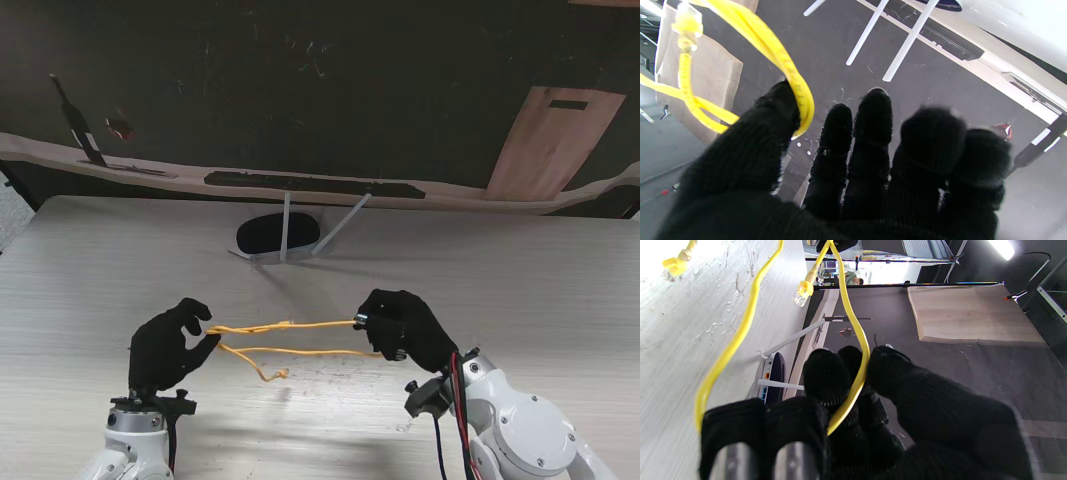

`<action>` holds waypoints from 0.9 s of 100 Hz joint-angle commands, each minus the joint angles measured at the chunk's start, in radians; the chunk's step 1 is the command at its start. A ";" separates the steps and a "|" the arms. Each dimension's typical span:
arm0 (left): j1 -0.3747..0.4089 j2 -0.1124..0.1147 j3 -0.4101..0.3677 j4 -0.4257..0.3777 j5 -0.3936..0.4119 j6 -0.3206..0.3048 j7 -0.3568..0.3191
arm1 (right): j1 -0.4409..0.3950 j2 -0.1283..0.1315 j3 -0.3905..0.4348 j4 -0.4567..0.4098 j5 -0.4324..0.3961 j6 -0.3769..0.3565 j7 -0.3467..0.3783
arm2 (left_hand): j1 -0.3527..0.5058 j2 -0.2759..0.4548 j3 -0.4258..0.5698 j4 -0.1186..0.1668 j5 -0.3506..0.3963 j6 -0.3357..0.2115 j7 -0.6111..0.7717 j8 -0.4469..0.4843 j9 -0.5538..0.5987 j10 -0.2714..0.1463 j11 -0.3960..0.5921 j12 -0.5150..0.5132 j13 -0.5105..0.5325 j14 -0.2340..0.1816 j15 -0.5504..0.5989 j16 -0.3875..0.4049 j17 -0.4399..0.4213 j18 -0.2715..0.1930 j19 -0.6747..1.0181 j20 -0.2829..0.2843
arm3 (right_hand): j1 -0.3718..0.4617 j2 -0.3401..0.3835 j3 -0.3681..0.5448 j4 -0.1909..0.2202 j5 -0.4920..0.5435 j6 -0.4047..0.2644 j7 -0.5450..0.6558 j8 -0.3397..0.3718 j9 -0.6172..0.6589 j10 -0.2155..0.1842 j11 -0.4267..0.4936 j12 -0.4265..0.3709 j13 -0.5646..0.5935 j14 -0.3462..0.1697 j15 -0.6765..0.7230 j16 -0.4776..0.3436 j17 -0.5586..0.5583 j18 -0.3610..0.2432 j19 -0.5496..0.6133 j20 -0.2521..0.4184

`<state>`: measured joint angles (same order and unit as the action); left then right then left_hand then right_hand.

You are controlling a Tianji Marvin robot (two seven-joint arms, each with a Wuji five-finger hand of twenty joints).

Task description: Untangle the Ethernet cable and plug it into the router

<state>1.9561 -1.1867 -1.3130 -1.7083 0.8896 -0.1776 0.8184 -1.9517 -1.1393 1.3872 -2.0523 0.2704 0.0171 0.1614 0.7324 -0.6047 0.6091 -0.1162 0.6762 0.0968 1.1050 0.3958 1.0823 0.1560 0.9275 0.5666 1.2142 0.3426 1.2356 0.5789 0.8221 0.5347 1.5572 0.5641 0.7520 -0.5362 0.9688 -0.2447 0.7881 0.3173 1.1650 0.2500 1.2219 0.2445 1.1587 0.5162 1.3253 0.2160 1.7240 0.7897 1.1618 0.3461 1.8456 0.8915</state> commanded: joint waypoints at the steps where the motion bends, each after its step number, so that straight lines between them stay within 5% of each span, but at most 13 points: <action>1: -0.001 0.001 -0.015 0.018 -0.009 0.019 -0.002 | -0.015 0.006 0.021 -0.006 -0.002 -0.015 0.003 | 0.173 0.007 0.380 0.123 -0.008 -0.010 0.042 0.022 0.021 -0.041 -0.019 -0.013 -0.024 0.067 -0.051 -0.024 -0.049 0.030 -0.031 -0.012 | -0.010 0.003 -0.012 0.002 0.018 -0.071 0.029 0.020 0.139 0.193 0.132 0.013 -0.019 -0.118 0.051 0.010 0.051 -0.146 0.248 0.024; 30: -0.001 -0.003 -0.022 0.027 -0.015 0.020 0.014 | -0.027 -0.003 0.040 0.003 -0.030 -0.063 -0.046 | 0.221 0.039 0.363 0.167 -0.053 0.000 0.069 0.043 -0.030 -0.049 -0.079 0.013 -0.143 0.089 -0.172 -0.034 -0.187 0.015 -0.173 -0.003 | -0.009 0.002 -0.012 0.002 0.018 -0.072 0.028 0.019 0.140 0.191 0.135 0.013 -0.018 -0.121 0.052 0.010 0.052 -0.145 0.248 0.020; 44: -0.014 -0.012 -0.012 0.037 -0.079 -0.097 -0.019 | -0.002 -0.003 0.005 0.012 -0.065 -0.042 -0.057 | 0.340 0.114 0.173 0.076 -0.083 0.006 -0.006 0.027 -0.090 -0.007 -0.240 0.043 -0.297 0.110 -0.311 -0.019 -0.378 -0.018 -0.320 0.045 | -0.009 0.001 -0.010 0.002 0.018 -0.071 0.028 0.019 0.141 0.190 0.136 0.013 -0.018 -0.123 0.052 0.011 0.052 -0.146 0.248 0.019; 63: -0.008 -0.004 -0.014 0.013 -0.148 -0.217 -0.168 | 0.053 -0.003 -0.061 0.030 -0.075 0.020 -0.054 | 0.450 0.188 -0.012 0.026 -0.074 -0.013 -0.072 0.018 -0.111 -0.005 -0.388 0.063 -0.352 0.062 -0.436 -0.058 -0.465 -0.073 -0.429 0.014 | -0.011 0.003 -0.009 0.002 0.018 -0.072 0.028 0.018 0.139 0.191 0.135 0.012 -0.019 -0.121 0.051 0.011 0.051 -0.143 0.248 0.017; 80: -0.003 -0.001 -0.019 0.003 -0.198 -0.298 -0.249 | 0.089 -0.003 -0.108 0.043 -0.091 0.064 -0.054 | 0.393 0.157 -0.032 0.005 -0.048 -0.038 -0.099 -0.002 -0.050 -0.014 -0.414 0.067 -0.304 0.032 -0.406 -0.056 -0.475 -0.090 -0.418 0.018 | -0.011 0.003 -0.009 0.001 0.017 -0.073 0.028 0.017 0.137 0.194 0.134 0.012 -0.018 -0.120 0.050 0.010 0.050 -0.138 0.248 0.011; 90: 0.001 0.004 -0.024 -0.003 -0.209 -0.331 -0.287 | 0.101 -0.005 -0.126 0.052 -0.101 0.078 -0.061 | 0.286 0.116 0.001 -0.010 -0.033 -0.040 -0.099 -0.006 -0.027 -0.031 -0.292 0.043 -0.244 0.024 -0.310 -0.034 -0.415 -0.102 -0.350 0.040 | -0.011 0.002 -0.008 0.001 0.018 -0.072 0.028 0.017 0.137 0.194 0.134 0.012 -0.018 -0.120 0.050 0.010 0.049 -0.135 0.248 0.008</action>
<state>1.9472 -1.1886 -1.3374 -1.6978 0.6792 -0.5094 0.5584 -1.8511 -1.1378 1.2726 -2.0073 0.1732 0.0869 0.0916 1.0444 -0.4699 0.5824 -0.1160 0.6247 0.0851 1.0133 0.4034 1.0327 0.1446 0.5619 0.6136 0.9302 0.3936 0.8708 0.5242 0.3897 0.4719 1.1604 0.5798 0.7394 -0.5344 0.9568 -0.2485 0.7881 0.2717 1.1660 0.2527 1.2225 0.2445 1.1598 0.5162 1.3247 0.2151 1.7235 0.7898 1.1623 0.3464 1.8436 0.8920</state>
